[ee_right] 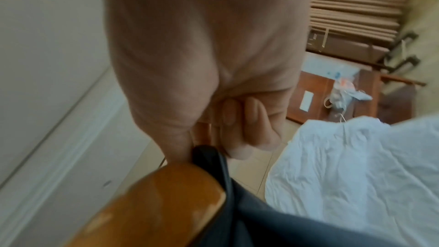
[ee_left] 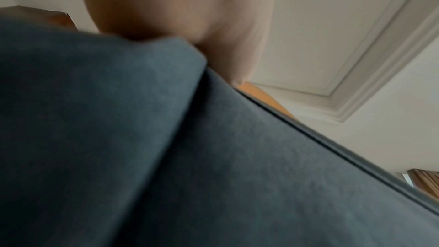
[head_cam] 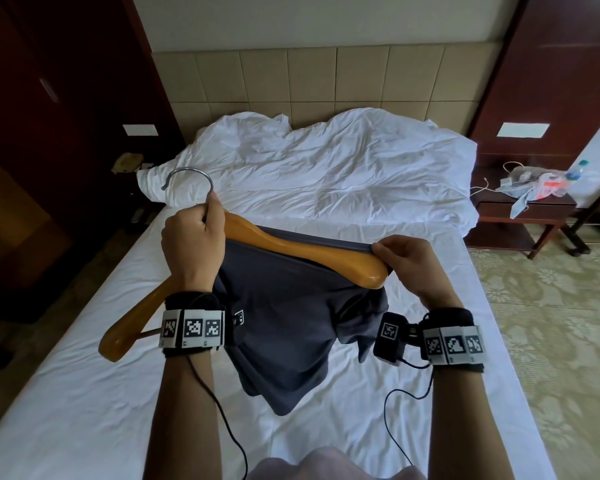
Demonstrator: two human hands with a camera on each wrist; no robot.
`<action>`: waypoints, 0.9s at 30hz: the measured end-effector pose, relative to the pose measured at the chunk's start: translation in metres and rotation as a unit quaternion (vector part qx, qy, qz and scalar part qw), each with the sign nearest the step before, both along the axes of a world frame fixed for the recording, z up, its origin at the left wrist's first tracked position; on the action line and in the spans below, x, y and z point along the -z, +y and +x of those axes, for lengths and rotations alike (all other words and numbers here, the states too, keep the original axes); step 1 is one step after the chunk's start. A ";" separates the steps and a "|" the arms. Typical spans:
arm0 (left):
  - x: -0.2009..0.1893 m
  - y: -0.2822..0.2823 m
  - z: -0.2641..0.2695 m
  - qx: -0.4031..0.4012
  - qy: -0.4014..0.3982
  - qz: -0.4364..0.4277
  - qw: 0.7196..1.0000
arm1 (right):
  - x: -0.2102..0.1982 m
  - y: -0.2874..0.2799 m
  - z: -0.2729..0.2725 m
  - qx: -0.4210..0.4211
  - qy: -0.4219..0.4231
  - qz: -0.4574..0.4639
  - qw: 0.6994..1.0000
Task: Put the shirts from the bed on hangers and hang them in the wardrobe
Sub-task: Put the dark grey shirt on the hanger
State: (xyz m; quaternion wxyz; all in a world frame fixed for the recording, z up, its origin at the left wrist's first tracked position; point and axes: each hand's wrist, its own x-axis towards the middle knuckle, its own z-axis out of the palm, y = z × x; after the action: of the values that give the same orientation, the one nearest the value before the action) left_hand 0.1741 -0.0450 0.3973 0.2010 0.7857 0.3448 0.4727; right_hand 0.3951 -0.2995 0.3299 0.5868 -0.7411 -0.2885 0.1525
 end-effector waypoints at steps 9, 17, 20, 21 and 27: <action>-0.006 -0.010 0.008 -0.028 0.024 0.036 0.999 | 0.007 0.019 0.000 0.091 -0.148 -0.124 0.977; -0.011 -0.018 0.017 -0.078 0.012 0.028 0.997 | 0.007 0.025 -0.004 0.145 -0.190 -0.068 0.969; -0.011 -0.023 0.021 -0.086 0.014 0.026 0.996 | 0.009 0.022 -0.003 0.153 -0.201 -0.043 0.967; -0.011 -0.026 0.022 -0.088 0.015 0.024 0.996 | 0.010 0.021 -0.003 0.158 -0.201 -0.036 0.966; -0.012 -0.040 0.031 -0.099 -0.002 0.019 0.995 | 0.012 0.011 -0.003 0.186 -0.247 0.012 0.951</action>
State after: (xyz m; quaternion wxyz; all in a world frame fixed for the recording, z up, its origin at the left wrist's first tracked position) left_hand 0.2047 -0.0851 0.4093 0.1389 0.7507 0.4111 0.4982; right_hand 0.3920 -0.2885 0.3180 0.5241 -0.7891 -0.2832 -0.1501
